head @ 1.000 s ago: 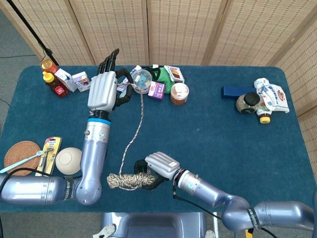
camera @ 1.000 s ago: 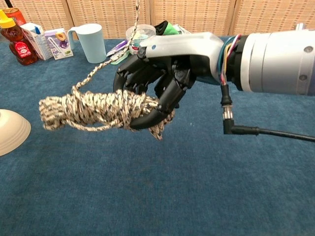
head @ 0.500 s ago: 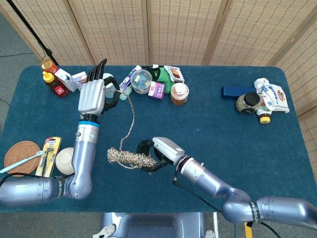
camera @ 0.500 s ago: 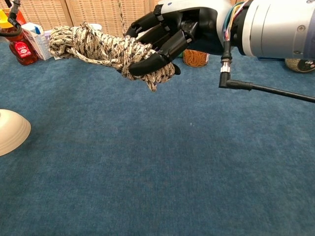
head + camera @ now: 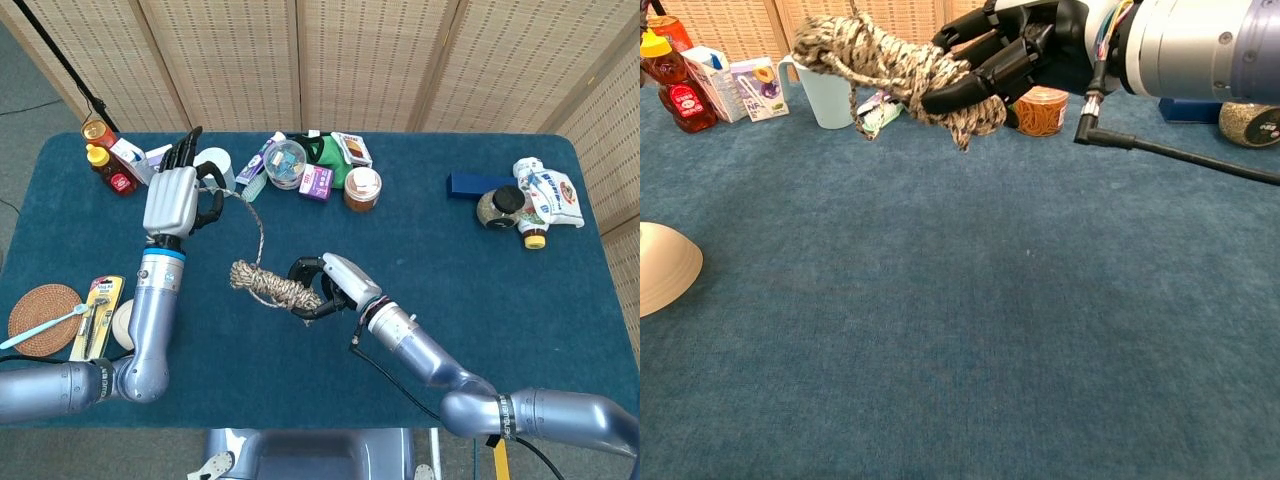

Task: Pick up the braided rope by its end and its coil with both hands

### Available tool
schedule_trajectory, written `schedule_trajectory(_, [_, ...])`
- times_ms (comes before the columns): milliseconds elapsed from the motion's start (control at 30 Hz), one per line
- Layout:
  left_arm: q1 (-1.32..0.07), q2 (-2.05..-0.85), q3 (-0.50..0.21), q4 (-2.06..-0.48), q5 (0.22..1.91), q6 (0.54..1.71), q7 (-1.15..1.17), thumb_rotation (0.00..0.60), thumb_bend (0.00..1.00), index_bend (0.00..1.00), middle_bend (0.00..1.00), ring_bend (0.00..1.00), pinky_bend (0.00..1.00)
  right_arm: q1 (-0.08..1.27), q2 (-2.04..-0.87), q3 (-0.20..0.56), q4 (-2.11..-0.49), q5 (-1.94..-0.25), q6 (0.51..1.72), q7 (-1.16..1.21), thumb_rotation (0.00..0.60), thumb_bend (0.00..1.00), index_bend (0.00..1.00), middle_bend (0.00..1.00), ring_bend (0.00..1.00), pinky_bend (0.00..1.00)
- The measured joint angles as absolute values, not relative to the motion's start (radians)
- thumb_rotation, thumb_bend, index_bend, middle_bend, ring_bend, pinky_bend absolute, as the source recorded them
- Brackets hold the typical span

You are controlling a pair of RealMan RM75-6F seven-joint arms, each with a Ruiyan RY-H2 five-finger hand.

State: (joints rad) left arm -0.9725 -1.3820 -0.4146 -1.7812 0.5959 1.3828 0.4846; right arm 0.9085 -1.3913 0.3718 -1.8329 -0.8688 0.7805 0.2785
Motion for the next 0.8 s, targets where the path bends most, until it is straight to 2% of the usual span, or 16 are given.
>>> schedule_trajectory(533, [-0.908,-1.399,-0.351,-1.756,0.682,1.335,0.454,0.600,0.45,0.55,0.00,0.00,0.07,1.004,-1.434,0.426,-1.809,-0.468,0.945,0.094,0.600,0.56,0.60,0.55,0.48,0.74])
schedule_trajectory(800, [-0.882,-1.380,-0.344,-1.840,0.716,1.333,0.445,0.600,0.45,0.55,0.00,0.00,0.07,1.071,-1.500,0.430,-1.727,-0.330,1.069,-0.064,0.600,0.56,0.61,0.56,0.49,0.75])
